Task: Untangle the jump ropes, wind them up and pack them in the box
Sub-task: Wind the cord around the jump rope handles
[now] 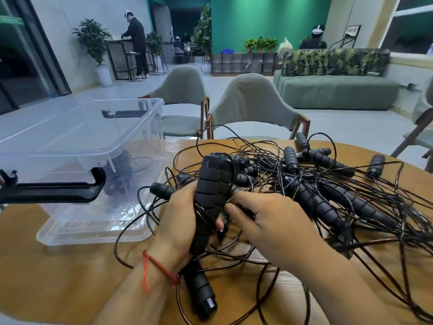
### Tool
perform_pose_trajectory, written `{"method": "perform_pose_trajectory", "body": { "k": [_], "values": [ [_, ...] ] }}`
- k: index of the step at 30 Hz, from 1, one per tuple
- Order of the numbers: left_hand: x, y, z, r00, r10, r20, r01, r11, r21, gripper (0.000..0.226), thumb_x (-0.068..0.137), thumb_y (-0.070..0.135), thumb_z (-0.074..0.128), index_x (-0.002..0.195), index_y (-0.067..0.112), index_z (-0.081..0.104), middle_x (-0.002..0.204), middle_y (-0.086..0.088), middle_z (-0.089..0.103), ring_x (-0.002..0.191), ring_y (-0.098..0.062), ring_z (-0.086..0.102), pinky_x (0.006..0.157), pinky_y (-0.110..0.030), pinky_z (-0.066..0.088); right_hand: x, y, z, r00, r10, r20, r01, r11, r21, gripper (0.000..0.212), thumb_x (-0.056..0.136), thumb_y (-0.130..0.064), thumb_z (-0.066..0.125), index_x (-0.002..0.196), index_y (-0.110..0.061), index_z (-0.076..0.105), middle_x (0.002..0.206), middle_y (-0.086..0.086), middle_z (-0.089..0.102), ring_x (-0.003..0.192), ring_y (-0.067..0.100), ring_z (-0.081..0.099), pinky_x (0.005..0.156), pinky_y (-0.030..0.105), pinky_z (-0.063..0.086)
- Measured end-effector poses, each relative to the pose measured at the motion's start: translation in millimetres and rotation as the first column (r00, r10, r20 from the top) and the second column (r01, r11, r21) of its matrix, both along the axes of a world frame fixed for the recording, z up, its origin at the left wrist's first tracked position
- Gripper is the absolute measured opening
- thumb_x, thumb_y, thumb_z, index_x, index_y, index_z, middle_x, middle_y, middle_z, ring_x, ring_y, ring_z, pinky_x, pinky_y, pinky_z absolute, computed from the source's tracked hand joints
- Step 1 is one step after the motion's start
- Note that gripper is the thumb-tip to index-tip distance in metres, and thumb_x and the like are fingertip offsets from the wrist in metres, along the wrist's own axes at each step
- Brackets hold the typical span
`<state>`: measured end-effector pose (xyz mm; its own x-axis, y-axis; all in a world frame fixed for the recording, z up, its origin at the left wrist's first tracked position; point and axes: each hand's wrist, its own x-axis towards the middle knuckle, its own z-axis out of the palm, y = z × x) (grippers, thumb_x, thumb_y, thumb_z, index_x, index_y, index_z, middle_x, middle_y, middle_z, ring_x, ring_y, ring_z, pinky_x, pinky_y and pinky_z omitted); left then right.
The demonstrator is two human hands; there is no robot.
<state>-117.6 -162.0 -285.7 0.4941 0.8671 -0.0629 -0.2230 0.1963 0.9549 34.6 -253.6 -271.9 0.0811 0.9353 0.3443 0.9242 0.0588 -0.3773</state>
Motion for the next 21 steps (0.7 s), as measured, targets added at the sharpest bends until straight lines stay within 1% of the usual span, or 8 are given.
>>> {"method": "perform_pose_trajectory", "body": {
  "k": [5, 6, 8, 11, 14, 17, 19, 21],
  "values": [
    [-1.7, 0.6, 13.8, 0.992, 0.004, 0.126, 0.008, 0.995, -0.097, 0.041, 0.099, 0.032, 0.042, 0.096, 0.001, 0.069, 0.072, -0.021, 0.056, 0.048, -0.026, 0.051, 0.042, -0.025, 0.035, -8.0, -1.4, 0.6, 1.0, -0.005, 0.026, 0.006, 0.999, -0.039, 0.045, 0.101, -0.065, 0.029, 0.108, -0.036, 0.063, 0.084, -0.012, 0.069, 0.082, 0.011, 0.064, 0.072, 0.039, 0.054],
    [-1.9, 0.6, 13.5, 0.995, 0.035, 0.093, -0.03, 0.998, -0.048, 0.038, 0.097, 0.032, 0.045, 0.092, 0.003, 0.069, 0.072, -0.021, 0.057, 0.049, -0.027, 0.052, 0.044, -0.029, 0.039, -8.9, -2.3, 1.6, 1.0, 0.0, 0.025, 0.002, 0.999, -0.051, 0.051, 0.101, -0.069, 0.026, 0.107, -0.036, 0.064, 0.083, -0.012, 0.069, 0.081, 0.009, 0.064, 0.072, 0.038, 0.054],
    [-4.6, 4.5, 7.6, 0.979, 0.188, -0.076, -0.168, 0.963, 0.212, 0.033, 0.093, 0.032, 0.05, 0.081, 0.009, 0.071, 0.076, -0.019, 0.066, 0.064, -0.028, 0.058, 0.061, -0.042, 0.048, -13.1, -4.2, 2.0, 1.0, 0.007, -0.016, -0.009, 0.996, -0.092, 0.063, 0.098, -0.081, 0.023, 0.104, -0.035, 0.066, 0.08, -0.011, 0.068, 0.079, 0.006, 0.063, 0.069, 0.033, 0.052],
    [-6.7, 3.5, 5.0, 0.945, 0.297, -0.137, -0.214, 0.878, 0.428, 0.038, 0.1, 0.021, 0.044, 0.082, 0.017, 0.077, 0.083, -0.013, 0.075, 0.078, -0.034, 0.065, 0.074, -0.051, 0.052, -13.3, -2.7, -0.4, 0.966, 0.02, -0.257, -0.059, 0.988, -0.143, 0.061, 0.09, -0.091, 0.032, 0.105, -0.043, 0.068, 0.088, -0.017, 0.072, 0.084, 0.0, 0.065, 0.075, 0.035, 0.054],
    [-7.3, -1.6, 11.6, 0.963, 0.26, -0.075, -0.204, 0.877, 0.434, 0.048, 0.104, 0.014, 0.039, 0.075, 0.021, 0.078, 0.076, -0.005, 0.073, 0.07, -0.02, 0.062, 0.065, -0.036, 0.05, -9.3, 1.3, -3.0, 0.852, 0.064, -0.52, -0.167, 0.974, -0.154, 0.058, 0.087, -0.089, 0.046, 0.111, -0.043, 0.072, 0.102, -0.017, 0.077, 0.094, 0.002, 0.071, 0.09, 0.046, 0.058],
    [-6.2, -8.6, 15.7, 0.971, 0.231, -0.06, -0.171, 0.849, 0.499, 0.048, 0.106, 0.005, 0.038, 0.081, 0.013, 0.078, 0.075, -0.007, 0.073, 0.068, -0.011, 0.061, 0.058, -0.021, 0.048, -7.7, 3.2, -4.8, 0.794, 0.091, -0.601, -0.207, 0.97, -0.128, 0.039, 0.09, -0.075, 0.063, 0.116, -0.047, 0.071, 0.105, -0.022, 0.076, 0.096, 0.0, 0.07, 0.093, 0.045, 0.056],
    [-6.2, -10.1, 13.1, 0.965, 0.253, -0.072, -0.178, 0.83, 0.529, 0.047, 0.104, 0.0, 0.039, 0.079, 0.012, 0.076, 0.071, -0.004, 0.071, 0.066, -0.011, 0.06, 0.058, -0.022, 0.047, -6.6, 3.3, -5.8, 0.776, 0.107, -0.621, -0.232, 0.965, -0.124, 0.037, 0.09, -0.068, 0.07, 0.123, -0.051, 0.07, 0.115, -0.025, 0.074, 0.107, -0.001, 0.069, 0.101, 0.043, 0.054],
    [-6.4, -8.3, 9.6, 0.965, 0.246, -0.089, -0.167, 0.841, 0.514, 0.044, 0.102, 0.001, 0.039, 0.077, 0.008, 0.074, 0.071, -0.011, 0.068, 0.07, -0.026, 0.061, 0.061, -0.034, 0.047, -5.9, 3.0, -5.8, 0.794, 0.109, -0.598, -0.227, 0.966, -0.125, 0.044, 0.087, -0.071, 0.071, 0.127, -0.052, 0.068, 0.121, -0.027, 0.072, 0.114, -0.002, 0.067, 0.104, 0.043, 0.052]
  ]
}}
